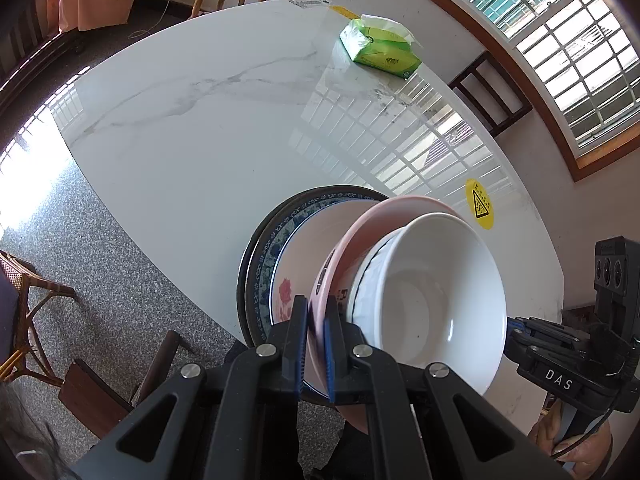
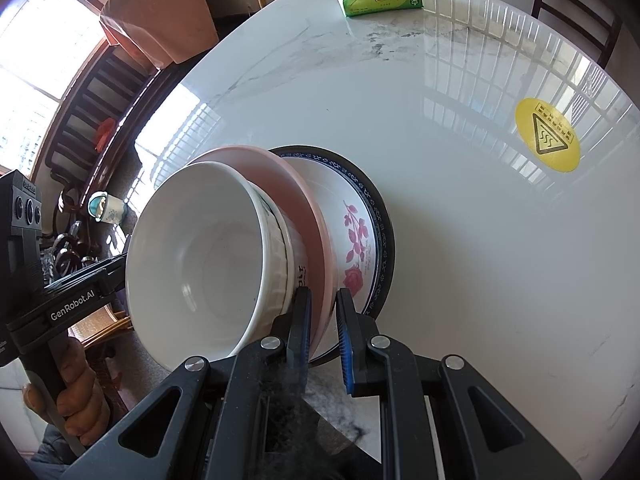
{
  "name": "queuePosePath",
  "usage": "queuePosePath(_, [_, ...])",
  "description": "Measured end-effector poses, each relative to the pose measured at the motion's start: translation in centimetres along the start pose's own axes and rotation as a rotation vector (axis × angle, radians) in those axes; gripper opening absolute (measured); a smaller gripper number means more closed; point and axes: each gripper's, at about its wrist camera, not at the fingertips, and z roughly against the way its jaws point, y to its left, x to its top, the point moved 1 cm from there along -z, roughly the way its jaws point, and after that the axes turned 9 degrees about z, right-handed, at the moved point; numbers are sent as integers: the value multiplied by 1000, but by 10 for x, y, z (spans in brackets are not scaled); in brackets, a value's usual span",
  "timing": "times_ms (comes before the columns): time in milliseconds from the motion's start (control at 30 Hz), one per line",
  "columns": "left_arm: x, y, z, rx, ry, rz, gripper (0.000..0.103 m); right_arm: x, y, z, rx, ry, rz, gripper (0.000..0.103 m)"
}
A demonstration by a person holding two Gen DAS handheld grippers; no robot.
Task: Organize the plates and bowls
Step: 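Carry the nested bowls with both grippers over the flowered plate stack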
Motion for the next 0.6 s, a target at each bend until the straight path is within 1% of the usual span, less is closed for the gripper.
queuePosePath(600, [1,1,-4,6,2,-9,5,2,0,-2,6,9,-13,15])
